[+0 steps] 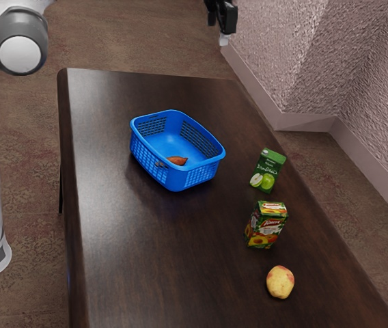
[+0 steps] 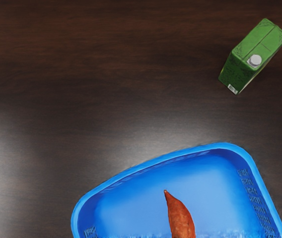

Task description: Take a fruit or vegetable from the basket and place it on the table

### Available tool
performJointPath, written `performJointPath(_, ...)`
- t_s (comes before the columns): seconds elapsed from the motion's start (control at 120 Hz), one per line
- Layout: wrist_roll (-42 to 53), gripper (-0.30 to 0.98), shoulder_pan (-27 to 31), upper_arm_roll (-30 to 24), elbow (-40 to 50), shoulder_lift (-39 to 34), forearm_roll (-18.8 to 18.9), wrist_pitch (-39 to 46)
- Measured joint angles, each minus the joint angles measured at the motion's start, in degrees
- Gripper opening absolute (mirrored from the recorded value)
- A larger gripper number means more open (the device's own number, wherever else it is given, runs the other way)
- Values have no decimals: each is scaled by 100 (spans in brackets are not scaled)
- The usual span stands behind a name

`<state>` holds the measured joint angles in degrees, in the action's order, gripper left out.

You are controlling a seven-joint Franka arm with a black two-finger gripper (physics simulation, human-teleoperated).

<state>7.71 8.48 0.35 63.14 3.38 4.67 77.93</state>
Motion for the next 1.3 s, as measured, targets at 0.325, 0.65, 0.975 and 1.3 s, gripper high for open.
performJointPath(0.325,-10,69,-301,-106,176,211,-109,-575)
performJointPath(0.65,-625,69,-372,147,4044,-1383,-762,597)
performJointPath(0.975,-1315,69,-351,479,4874,-1318,-608,1902)
performJointPath(1.3,-1826,69,-366,485,5739,-1149,-656,2949)
